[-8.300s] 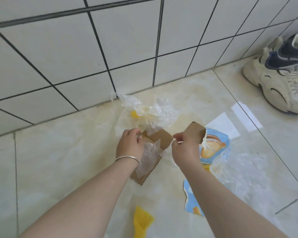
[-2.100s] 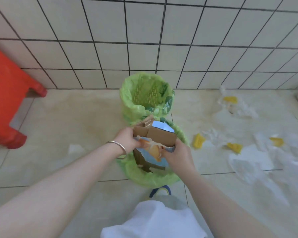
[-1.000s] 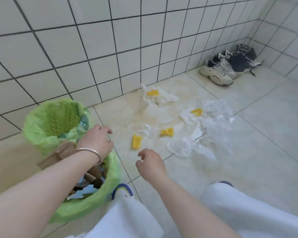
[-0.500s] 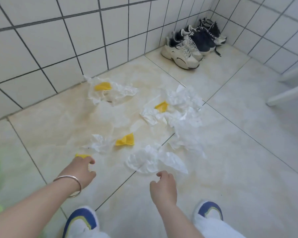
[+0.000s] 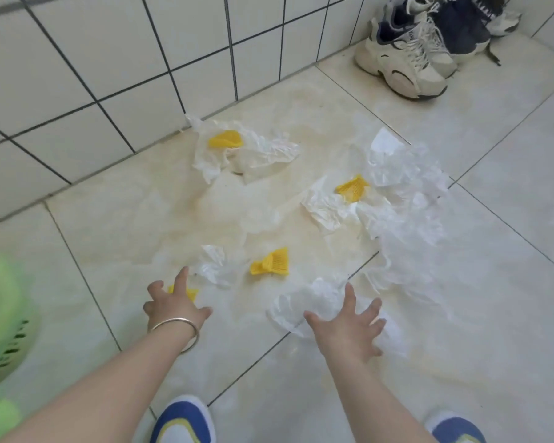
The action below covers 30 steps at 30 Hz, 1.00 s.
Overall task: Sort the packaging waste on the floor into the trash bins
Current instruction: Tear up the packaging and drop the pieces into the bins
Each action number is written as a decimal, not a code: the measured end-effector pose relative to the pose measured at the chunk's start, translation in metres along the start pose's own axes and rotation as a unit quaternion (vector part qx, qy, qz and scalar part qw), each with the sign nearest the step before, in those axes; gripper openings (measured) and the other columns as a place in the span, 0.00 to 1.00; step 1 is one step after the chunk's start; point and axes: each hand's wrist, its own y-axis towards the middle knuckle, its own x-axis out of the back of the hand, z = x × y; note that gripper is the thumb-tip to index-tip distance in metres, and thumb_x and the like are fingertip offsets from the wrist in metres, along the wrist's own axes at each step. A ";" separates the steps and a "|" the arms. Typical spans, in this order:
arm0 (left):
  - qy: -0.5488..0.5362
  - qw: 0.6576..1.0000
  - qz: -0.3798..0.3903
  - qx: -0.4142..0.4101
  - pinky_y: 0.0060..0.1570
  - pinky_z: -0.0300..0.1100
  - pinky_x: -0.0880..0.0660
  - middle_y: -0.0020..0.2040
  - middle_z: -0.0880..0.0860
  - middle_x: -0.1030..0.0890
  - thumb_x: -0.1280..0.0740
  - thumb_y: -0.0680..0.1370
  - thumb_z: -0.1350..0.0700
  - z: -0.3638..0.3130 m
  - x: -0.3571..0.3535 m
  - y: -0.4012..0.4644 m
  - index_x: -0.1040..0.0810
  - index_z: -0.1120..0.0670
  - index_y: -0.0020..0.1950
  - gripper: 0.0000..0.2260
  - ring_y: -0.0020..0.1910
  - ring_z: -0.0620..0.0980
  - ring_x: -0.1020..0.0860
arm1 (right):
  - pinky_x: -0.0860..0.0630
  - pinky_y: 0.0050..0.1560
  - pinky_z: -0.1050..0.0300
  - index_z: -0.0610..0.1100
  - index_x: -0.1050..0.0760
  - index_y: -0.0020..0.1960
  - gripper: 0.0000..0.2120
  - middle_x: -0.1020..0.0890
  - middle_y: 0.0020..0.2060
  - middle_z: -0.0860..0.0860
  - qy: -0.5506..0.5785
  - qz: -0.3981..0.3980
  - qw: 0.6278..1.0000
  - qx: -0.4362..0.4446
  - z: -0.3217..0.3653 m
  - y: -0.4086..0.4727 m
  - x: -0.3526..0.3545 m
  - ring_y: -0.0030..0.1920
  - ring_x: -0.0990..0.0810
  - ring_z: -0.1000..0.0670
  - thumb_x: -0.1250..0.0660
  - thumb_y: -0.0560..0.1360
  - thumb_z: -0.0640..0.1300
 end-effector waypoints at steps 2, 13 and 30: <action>-0.032 0.999 0.008 0.028 0.65 0.49 0.33 0.72 0.57 0.48 0.29 0.71 0.46 -0.003 -0.005 0.010 0.51 0.39 0.76 0.40 0.65 0.63 0.34 | 0.39 0.67 0.33 0.61 0.58 0.75 0.47 0.62 0.76 0.46 -0.023 0.004 1.000 0.009 0.008 0.008 -0.009 0.76 0.57 0.38 0.32 0.67 0.66; -0.111 0.994 -0.009 0.004 0.70 0.47 0.38 0.72 0.54 0.48 0.28 0.65 0.36 -0.034 -0.029 0.037 0.47 0.36 0.74 0.43 0.66 0.63 0.40 | 0.31 0.61 0.45 0.60 0.42 0.71 0.34 0.45 0.73 0.46 -0.053 -0.042 0.997 0.040 0.026 0.034 -0.034 0.69 0.41 0.40 0.30 0.69 0.58; -0.062 0.997 0.006 -0.054 0.60 0.48 0.31 0.68 0.48 0.42 0.31 0.62 0.30 -0.114 -0.061 0.026 0.35 0.33 0.66 0.34 0.64 0.57 0.40 | 0.45 0.38 0.60 0.40 0.27 0.53 0.16 0.27 0.49 0.48 0.110 -0.009 0.977 0.182 0.037 0.051 -0.046 0.53 0.30 0.44 0.43 0.69 0.27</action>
